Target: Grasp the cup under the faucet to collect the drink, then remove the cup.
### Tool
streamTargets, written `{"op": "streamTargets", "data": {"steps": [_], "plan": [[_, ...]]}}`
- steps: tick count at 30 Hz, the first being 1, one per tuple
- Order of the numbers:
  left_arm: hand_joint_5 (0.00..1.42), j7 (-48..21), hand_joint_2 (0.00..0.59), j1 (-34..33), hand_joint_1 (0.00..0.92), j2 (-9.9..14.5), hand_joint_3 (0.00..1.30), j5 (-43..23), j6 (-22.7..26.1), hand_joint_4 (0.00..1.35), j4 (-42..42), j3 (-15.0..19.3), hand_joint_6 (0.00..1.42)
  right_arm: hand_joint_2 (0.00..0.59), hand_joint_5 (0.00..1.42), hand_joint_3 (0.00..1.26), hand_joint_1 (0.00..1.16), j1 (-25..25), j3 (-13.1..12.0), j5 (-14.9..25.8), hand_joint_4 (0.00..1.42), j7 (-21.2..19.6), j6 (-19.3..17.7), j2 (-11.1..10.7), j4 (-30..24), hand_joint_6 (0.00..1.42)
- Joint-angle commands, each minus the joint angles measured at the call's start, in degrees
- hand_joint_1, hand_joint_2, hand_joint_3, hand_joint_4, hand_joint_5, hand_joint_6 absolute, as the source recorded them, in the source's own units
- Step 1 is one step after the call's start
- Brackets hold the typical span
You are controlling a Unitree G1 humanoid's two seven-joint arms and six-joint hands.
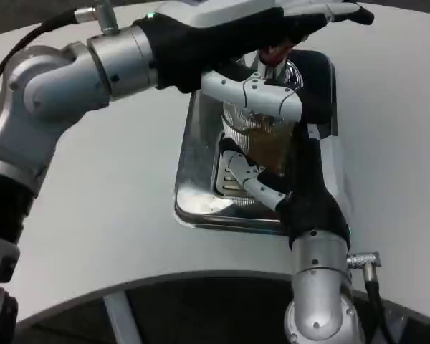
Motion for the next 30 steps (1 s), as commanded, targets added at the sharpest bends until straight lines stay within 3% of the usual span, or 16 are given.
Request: {"op": "streamTargets", "data": {"steps": [1,30], "plan": [[0.00,-2.20,0.109,0.26,0.000,-0.13,0.11,1.37,0.52,0.00,0.76,-1.61,0.11,0.244,0.00,0.00,0.68,-1.73,0.13,0.76,0.00,-0.75,-1.11,5.21,1.14,0.03],[0.00,-1.20,0.113,-3.16,0.000,-1.36,0.11,2.40,-2.20,0.00,7.38,-2.31,0.11,0.257,0.00,0.00,0.68,-7.76,-2.82,3.07,0.00,-3.22,-2.91,4.85,9.56,0.03]]}}
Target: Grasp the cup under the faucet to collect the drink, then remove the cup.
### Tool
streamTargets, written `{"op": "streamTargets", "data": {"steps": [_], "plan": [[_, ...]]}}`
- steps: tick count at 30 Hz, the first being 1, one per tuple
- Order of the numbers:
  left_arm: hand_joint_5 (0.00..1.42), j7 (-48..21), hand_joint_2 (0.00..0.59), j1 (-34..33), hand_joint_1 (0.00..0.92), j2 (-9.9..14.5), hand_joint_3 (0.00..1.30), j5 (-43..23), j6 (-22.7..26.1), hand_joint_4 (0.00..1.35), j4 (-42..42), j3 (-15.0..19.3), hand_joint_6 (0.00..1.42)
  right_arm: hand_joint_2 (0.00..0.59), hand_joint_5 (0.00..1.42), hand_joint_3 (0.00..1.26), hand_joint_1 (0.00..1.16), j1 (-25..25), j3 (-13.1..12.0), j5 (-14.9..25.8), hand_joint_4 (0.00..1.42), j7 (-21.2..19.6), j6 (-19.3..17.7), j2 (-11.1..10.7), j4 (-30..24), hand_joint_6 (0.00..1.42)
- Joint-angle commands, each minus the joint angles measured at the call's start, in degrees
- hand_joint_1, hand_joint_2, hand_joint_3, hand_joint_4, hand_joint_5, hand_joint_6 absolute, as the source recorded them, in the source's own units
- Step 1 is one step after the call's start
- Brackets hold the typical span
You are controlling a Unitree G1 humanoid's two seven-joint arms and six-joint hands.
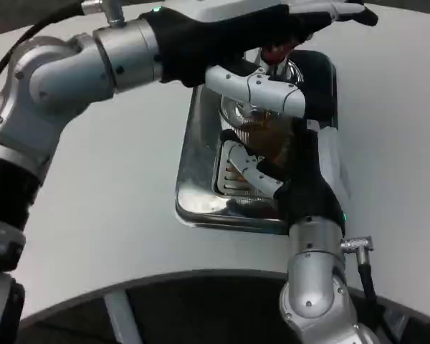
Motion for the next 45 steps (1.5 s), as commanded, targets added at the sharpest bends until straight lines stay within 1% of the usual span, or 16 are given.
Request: {"op": "streamTargets", "data": {"steps": [1,14,21,23,26,30,32,38,43,45], "plan": [[0.00,-0.55,0.113,-0.01,0.000,-0.52,0.11,2.24,-0.08,0.00,2.08,-1.39,0.11,0.257,0.00,0.00,0.68,-2.33,-0.57,0.92,0.00,-0.85,-0.37,5.51,1.55,0.03],[0.00,0.06,0.113,-0.50,0.000,-0.48,0.11,2.59,-1.21,0.00,3.93,-1.46,0.11,0.258,0.00,0.00,0.68,-3.53,-0.37,1.54,0.00,-1.86,-1.12,5.68,4.60,0.04],[0.00,1.16,0.114,-0.31,0.000,-0.37,0.12,2.70,-1.42,0.00,4.03,-1.10,0.11,0.251,0.04,0.00,0.69,-3.74,-0.29,1.71,0.00,-2.99,-2.23,5.72,5.83,0.08],[0.00,1.37,0.114,-0.24,0.000,-0.34,0.12,2.64,-1.45,0.00,3.98,-1.04,0.12,0.259,0.09,0.00,0.70,-3.73,-0.28,1.74,0.05,-3.26,-2.52,5.74,5.94,0.13],[0.00,1.62,0.114,-0.14,0.000,-0.30,0.12,2.60,-1.47,0.00,3.93,-0.97,0.12,0.261,0.14,0.00,0.70,-3.71,-0.29,1.74,0.09,-3.54,-2.76,5.77,6.02,0.16],[0.00,1.72,0.115,0.03,0.000,-0.23,0.12,2.57,-1.46,0.00,3.65,-0.92,0.12,0.261,0.19,0.04,0.71,-3.63,-0.23,2.00,0.15,-3.36,-2.90,5.70,5.99,0.21],[0.00,1.88,0.124,0.11,0.000,-0.21,0.12,2.60,-1.40,0.00,3.51,-0.86,0.13,0.261,0.22,0.05,0.71,-3.53,-0.16,2.12,0.17,-3.20,-2.94,5.71,5.93,0.24],[0.00,2.57,0.125,0.40,0.000,-0.05,0.12,2.68,-1.43,0.00,2.93,-0.58,0.13,0.261,0.24,0.06,0.71,-3.32,0.23,1.81,0.18,-3.42,-3.04,5.66,6.04,0.25],[0.00,2.80,0.126,0.57,0.000,0.10,0.13,2.48,-1.47,0.00,2.37,-0.31,0.14,0.266,0.29,0.08,0.72,-3.01,0.99,0.94,0.23,-3.91,-2.93,5.46,5.99,0.29],[0.00,3.33,0.115,0.90,0.000,-0.01,0.10,1.75,-2.04,0.00,2.11,0.33,0.15,0.266,0.31,0.09,0.72,-2.91,1.08,0.91,0.25,-4.00,-2.91,5.48,5.95,0.30]]}}
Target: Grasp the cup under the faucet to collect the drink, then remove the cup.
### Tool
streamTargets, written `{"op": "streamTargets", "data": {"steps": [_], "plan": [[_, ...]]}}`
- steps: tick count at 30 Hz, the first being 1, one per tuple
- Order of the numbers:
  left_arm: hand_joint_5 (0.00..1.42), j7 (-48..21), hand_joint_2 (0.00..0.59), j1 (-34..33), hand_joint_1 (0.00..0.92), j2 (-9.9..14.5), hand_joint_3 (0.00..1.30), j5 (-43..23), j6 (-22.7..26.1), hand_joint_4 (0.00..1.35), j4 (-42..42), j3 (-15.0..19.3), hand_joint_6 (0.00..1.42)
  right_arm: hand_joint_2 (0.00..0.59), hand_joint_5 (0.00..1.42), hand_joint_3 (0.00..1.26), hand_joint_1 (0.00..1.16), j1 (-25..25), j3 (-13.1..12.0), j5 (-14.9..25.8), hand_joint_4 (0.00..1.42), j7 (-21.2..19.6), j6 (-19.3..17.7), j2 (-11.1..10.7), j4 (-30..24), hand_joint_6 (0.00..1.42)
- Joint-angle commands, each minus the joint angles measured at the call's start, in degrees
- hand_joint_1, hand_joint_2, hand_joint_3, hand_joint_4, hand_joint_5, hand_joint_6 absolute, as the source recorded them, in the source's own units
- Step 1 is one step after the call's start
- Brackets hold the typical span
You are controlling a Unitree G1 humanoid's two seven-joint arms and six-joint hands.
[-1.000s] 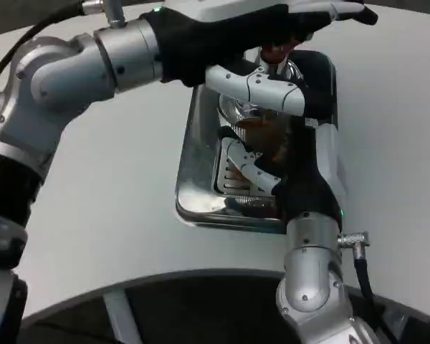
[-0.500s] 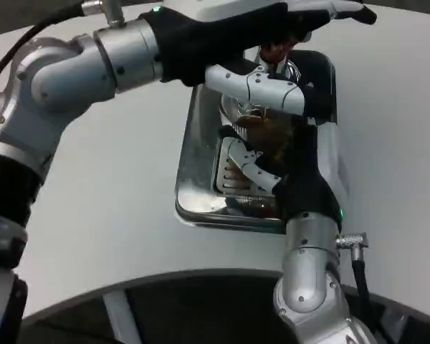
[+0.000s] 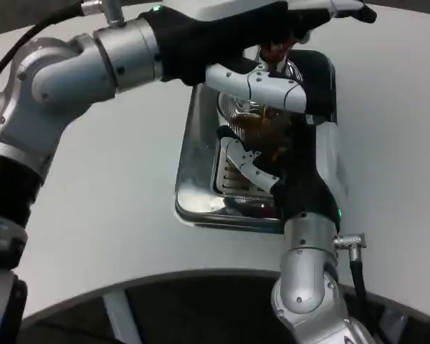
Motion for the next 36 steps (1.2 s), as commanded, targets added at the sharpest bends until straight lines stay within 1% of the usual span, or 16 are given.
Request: {"op": "streamTargets", "data": {"steps": [1,5,16,28,36], "plan": [[0.00,1.02,0.109,1.86,0.000,0.21,0.07,0.36,-0.11,0.00,-0.59,0.87,0.15,0.266,0.31,0.10,0.72,-0.68,0.59,0.06,0.26,-0.20,0.79,5.72,1.02,0.31],[0.01,2.52,0.106,2.29,0.000,-0.10,0.05,-0.89,-0.79,0.00,-0.88,2.68,0.17,0.266,0.34,0.15,0.72,-0.57,0.62,-0.57,0.30,-0.79,1.07,5.79,0.78,0.33],[0.04,4.07,0.107,3.90,0.000,-1.02,0.04,-2.55,-1.17,0.00,-2.93,5.68,0.18,0.256,0.39,0.23,0.73,-0.29,0.88,-1.82,0.38,-2.32,0.93,5.51,0.14,0.38],[0.09,4.77,0.107,4.71,0.000,-2.06,0.05,-4.71,-1.45,0.00,-5.16,7.96,0.23,0.266,0.46,0.32,0.72,0.78,0.30,-1.99,0.44,-3.32,-0.22,5.21,-1.53,0.44],[0.11,3.98,0.106,5.84,0.000,-1.87,0.07,-7.44,-0.80,0.02,-8.78,9.13,0.25,0.266,0.50,0.38,0.72,1.45,0.25,-2.00,0.47,-3.98,-0.62,5.18,-2.56,0.48]]}}
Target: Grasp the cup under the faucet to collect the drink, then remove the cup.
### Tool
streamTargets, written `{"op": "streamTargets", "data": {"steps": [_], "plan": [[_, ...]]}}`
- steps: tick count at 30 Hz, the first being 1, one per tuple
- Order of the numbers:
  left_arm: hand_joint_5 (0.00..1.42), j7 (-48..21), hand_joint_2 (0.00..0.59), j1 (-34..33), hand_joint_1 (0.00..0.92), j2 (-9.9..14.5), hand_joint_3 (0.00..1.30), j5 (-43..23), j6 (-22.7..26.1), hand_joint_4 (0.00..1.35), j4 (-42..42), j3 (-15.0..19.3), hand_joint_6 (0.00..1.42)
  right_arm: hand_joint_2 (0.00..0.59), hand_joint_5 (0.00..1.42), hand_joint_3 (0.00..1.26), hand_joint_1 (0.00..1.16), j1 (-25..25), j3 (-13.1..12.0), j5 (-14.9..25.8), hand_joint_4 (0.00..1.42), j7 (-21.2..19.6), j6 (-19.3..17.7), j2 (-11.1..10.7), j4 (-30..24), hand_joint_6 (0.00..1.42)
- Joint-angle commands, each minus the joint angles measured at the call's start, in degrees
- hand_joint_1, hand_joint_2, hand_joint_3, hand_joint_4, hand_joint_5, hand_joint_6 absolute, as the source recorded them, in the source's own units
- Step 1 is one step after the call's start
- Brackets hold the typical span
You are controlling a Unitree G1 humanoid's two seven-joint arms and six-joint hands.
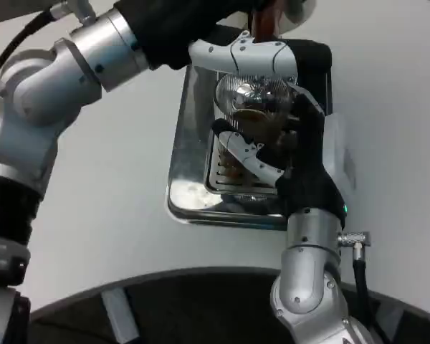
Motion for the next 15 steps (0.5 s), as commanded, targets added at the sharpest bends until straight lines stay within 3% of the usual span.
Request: {"op": "streamTargets", "data": {"steps": [1,15], "plan": [[0.11,0.37,0.106,1.25,0.000,0.37,0.07,-2.80,0.45,0.02,-3.31,1.85,0.25,0.266,0.51,0.40,0.72,1.43,-0.41,0.43,0.48,-0.81,-0.44,5.22,-1.00,0.49],[0.15,-0.60,0.112,4.33,0.000,1.76,0.10,-5.87,2.61,0.07,-8.66,3.70,0.28,0.270,0.56,0.45,0.73,1.88,-0.05,0.02,0.54,-0.99,-0.89,4.87,-2.00,0.53]]}}
